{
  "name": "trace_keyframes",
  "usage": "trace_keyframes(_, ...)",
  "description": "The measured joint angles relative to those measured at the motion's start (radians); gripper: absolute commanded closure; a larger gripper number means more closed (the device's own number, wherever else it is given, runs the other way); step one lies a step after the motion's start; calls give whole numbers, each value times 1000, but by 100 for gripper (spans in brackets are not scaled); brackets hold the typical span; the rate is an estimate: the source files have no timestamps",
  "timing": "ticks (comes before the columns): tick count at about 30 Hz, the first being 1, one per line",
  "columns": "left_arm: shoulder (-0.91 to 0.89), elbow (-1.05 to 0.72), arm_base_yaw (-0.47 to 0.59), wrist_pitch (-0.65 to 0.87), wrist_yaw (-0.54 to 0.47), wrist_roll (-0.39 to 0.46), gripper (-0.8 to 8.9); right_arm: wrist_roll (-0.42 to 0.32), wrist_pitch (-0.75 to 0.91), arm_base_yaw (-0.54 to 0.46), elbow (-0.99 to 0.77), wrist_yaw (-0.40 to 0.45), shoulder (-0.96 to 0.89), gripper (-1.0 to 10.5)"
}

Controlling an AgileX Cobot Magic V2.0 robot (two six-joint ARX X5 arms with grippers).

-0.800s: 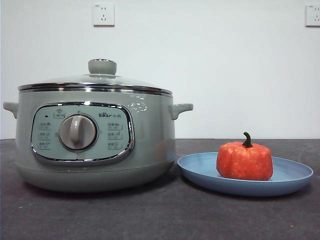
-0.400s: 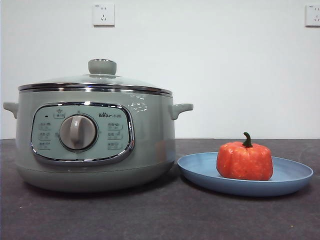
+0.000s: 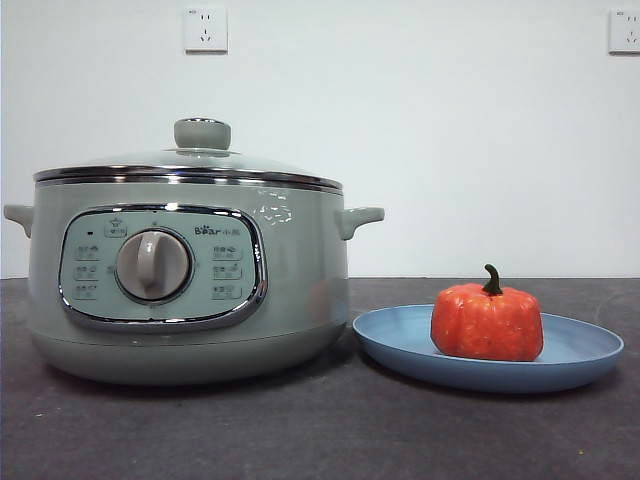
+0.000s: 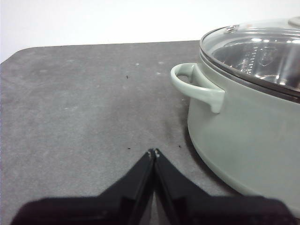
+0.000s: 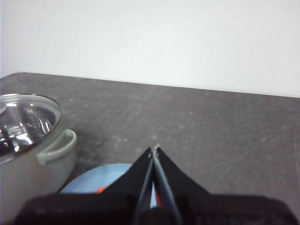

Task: Take the pumpkin out from the steamer,put the pumpkin in the blue plate,close the lid

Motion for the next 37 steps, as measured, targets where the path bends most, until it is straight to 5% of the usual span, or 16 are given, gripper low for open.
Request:
trace_keyframes(7, 0, 0, 0, 0, 0, 0, 817, -8, 100, -199, -262, -95, -131, 946)
trace_keyframes(15, 0, 0, 0, 0, 0, 0, 817, 5, 158, -204, -442, -106, -226, 946)
trace_keyframes(37, 0, 0, 0, 0, 0, 0, 817, 26, 172, -205, -445, -105, -227, 946)
